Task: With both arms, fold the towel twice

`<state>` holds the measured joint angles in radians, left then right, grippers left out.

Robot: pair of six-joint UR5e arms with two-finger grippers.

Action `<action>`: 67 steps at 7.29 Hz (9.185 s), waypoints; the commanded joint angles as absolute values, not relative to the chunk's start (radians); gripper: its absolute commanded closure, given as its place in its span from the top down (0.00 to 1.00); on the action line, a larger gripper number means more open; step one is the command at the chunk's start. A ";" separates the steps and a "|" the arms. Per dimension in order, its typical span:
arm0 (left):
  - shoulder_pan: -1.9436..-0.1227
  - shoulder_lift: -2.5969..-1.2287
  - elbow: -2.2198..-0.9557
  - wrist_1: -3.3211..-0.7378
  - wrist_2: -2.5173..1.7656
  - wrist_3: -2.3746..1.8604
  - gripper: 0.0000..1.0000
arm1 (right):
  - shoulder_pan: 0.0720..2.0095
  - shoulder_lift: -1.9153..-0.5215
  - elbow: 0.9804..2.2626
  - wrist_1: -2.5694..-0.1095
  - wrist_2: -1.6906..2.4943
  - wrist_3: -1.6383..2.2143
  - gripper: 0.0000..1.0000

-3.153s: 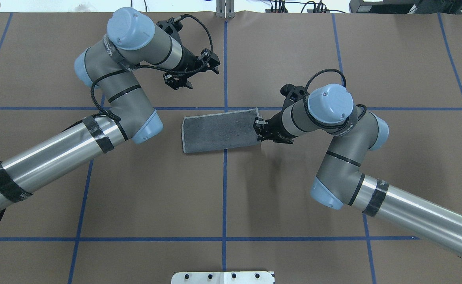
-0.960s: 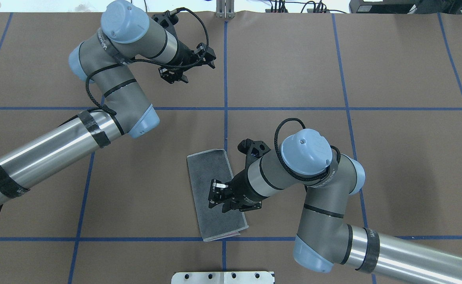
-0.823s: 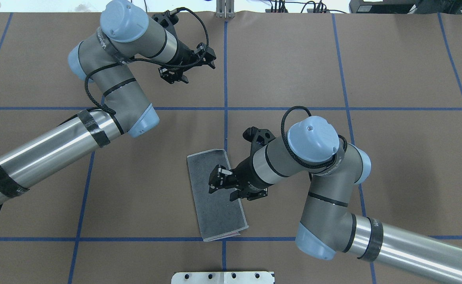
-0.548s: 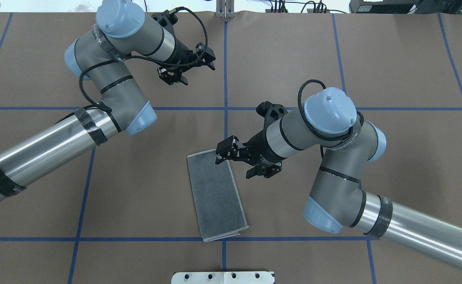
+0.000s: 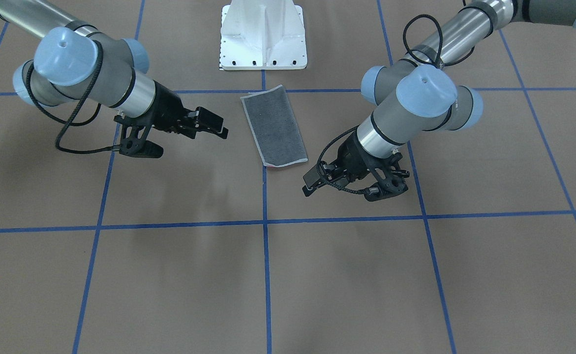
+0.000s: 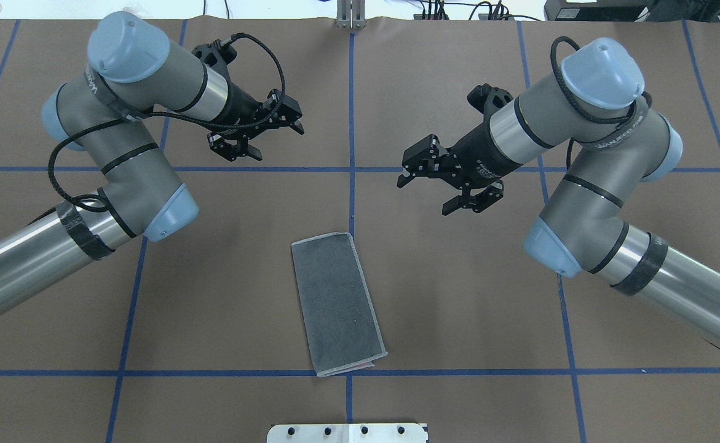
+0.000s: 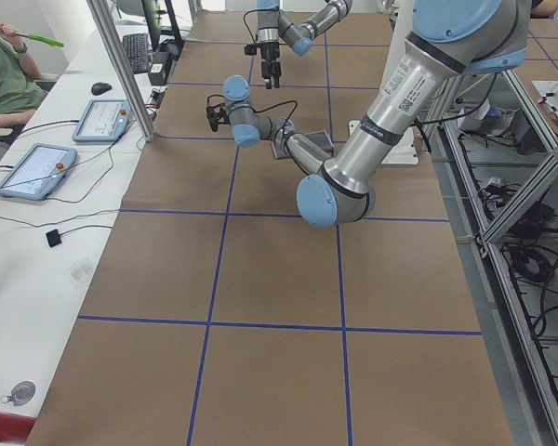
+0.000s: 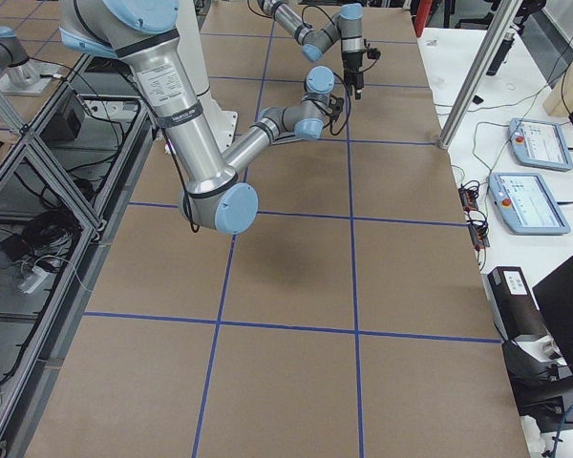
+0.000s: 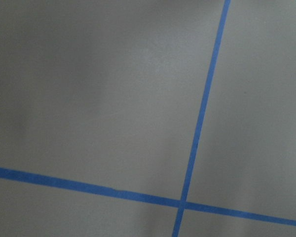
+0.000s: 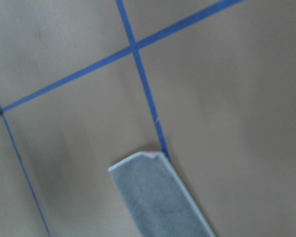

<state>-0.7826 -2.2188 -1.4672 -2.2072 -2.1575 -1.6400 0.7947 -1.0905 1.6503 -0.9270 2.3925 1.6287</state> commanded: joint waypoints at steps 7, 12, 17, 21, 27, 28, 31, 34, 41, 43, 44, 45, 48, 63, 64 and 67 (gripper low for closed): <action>-0.301 -2.020 -1.749 -2.192 -1.703 -1.992 1.00 | 0.900 -1.146 1.606 -0.911 2.385 1.542 1.00; -0.183 -1.968 -1.804 -2.191 -1.626 -2.031 1.00 | 0.902 -1.143 1.612 -0.910 2.388 1.543 1.00; -0.129 -1.973 -1.789 -2.191 -1.598 -2.036 0.88 | 0.902 -1.141 1.615 -0.910 2.395 1.545 1.00; -0.129 -1.976 -1.779 -2.191 -1.598 -2.036 0.79 | 0.902 -1.143 1.614 -0.910 2.395 1.545 1.00; -0.129 -1.979 -1.778 -2.189 -1.586 -2.037 0.59 | 0.900 -1.147 1.614 -0.910 2.395 1.548 1.00; -0.130 -1.980 -1.775 -2.189 -1.586 -2.036 0.56 | 0.900 -1.147 1.609 -0.910 2.395 1.543 1.00; -0.138 -1.980 -1.773 -2.189 -1.586 -2.036 0.36 | 0.899 -1.149 1.606 -0.910 2.393 1.543 1.00; -0.141 -1.982 -1.793 -2.189 -1.586 -2.040 0.07 | 0.899 -1.150 1.606 -0.910 2.391 1.543 1.00; -0.282 -1.986 -1.784 -2.186 -1.600 -2.098 0.00 | 0.896 -1.152 1.606 -0.910 2.391 1.545 1.00; -0.299 -2.015 -1.784 -2.192 -1.600 -2.156 0.00 | 0.896 -1.150 1.608 -0.910 2.391 1.545 1.00; -0.307 -2.034 -1.781 -2.198 -1.598 -2.183 0.00 | 0.896 -1.150 1.606 -0.910 2.391 1.543 1.00; -0.317 -2.042 -1.764 -2.201 -1.597 -2.225 0.00 | 0.896 -1.150 1.608 -0.910 2.391 1.545 1.00; -0.360 -2.091 -1.665 -2.213 -1.592 -2.279 0.00 | 0.896 -1.149 1.612 -0.910 2.391 1.552 1.00; -0.471 -2.132 -1.439 -2.545 -1.589 -2.485 0.00 | 0.896 -1.150 1.600 -0.910 2.387 1.540 1.00; -0.477 -2.132 -1.431 -2.566 -1.589 -2.496 0.00 | 0.896 -1.150 1.600 -0.910 2.387 1.542 1.00; -0.489 -2.134 -1.388 -2.598 -1.589 -2.557 0.00 | 0.896 -1.152 1.601 -0.910 2.387 1.540 1.00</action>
